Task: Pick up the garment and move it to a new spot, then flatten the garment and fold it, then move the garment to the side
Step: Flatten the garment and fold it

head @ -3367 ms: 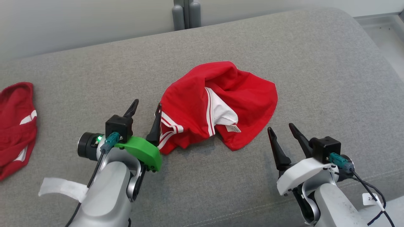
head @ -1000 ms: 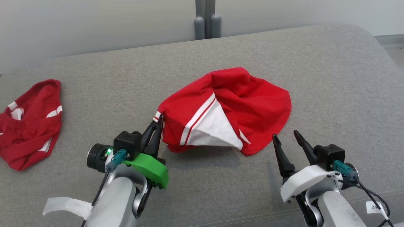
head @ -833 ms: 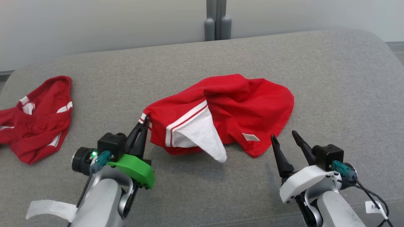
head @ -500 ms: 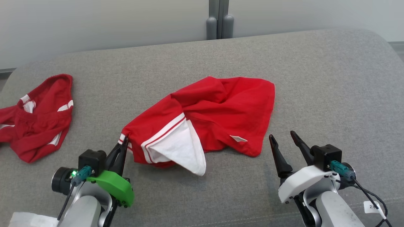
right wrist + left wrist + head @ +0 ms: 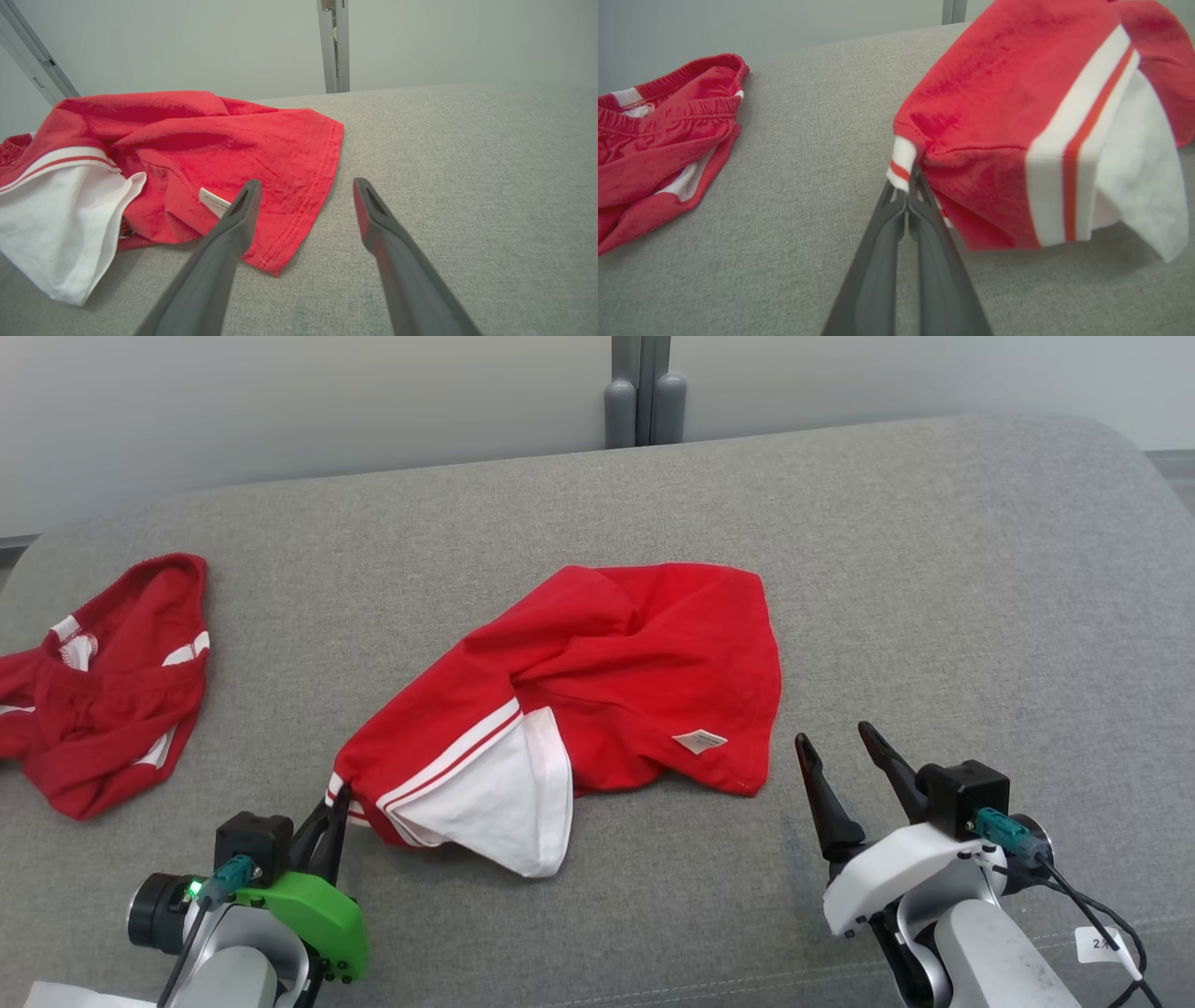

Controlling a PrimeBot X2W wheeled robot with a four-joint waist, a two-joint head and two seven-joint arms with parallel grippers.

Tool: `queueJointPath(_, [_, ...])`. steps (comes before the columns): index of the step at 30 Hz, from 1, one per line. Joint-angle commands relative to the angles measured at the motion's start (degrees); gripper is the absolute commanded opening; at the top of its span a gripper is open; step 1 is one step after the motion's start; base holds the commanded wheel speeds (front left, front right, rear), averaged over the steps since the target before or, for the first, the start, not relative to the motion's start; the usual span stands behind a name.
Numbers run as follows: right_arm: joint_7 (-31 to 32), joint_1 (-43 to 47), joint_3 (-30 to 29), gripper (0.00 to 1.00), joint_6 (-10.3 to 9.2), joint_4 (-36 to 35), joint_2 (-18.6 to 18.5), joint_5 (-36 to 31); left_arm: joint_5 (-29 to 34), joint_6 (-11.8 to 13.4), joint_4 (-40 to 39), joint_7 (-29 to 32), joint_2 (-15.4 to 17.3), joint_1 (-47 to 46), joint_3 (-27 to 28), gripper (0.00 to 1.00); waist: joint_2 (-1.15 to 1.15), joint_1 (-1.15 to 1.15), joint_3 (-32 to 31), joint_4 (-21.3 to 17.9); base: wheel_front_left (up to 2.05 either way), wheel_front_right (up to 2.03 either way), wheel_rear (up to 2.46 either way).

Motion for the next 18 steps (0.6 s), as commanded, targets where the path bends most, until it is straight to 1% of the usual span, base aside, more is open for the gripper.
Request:
queueJointPath(1, [0.23,0.27,-0.04,1.0,0.0,-0.22,-0.21,-0.38,0.75,0.49,-0.01,-0.25,-0.03,1.0,0.79,1.0,0.0,0.0,-0.08,0.16,0.0,0.0,0.0])
queueJointPath(4, [0.18,0.59,-0.18,1.0,0.0,-0.32,-0.2,-0.29,1.26,2.0,-0.9,-0.25,-0.75,1.61,2.81,1.0,0.0,0.0,-0.2,0.49,0.0,0.0,0.0])
queueJointPath(5, [0.18,0.59,-0.18,1.0,0.0,-0.32,-0.2,-0.29,1.26,2.0,-0.9,-0.25,-0.75,1.61,2.81,1.0,0.0,0.0,-0.2,0.49,0.0,0.0,0.0])
queueJointPath(9, [0.06,0.95,-0.31,1.0,0.0,-0.52,-0.2,-0.05,1.92,3.67,-3.72,-0.25,-1.75,3.0,6.01,1.0,0.0,0.0,-0.15,1.1,0.0,0.0,0.0])
queueJointPath(15, [-0.06,1.0,-0.64,1.0,0.0,-0.59,-0.2,0.05,3.56,4.44,-10.17,-0.25,-3.71,6.01,10.03,1.0,0.0,0.0,-0.08,2.08,0.0,0.0,0.0])
queueJointPath(18, [-0.08,0.99,-0.65,1.0,0.0,-0.51,-0.2,0.19,4.45,5.2,-14.28,-0.25,-5.45,7.39,12.35,1.0,0.0,0.0,-0.22,2.41,0.0,0.0,0.0])
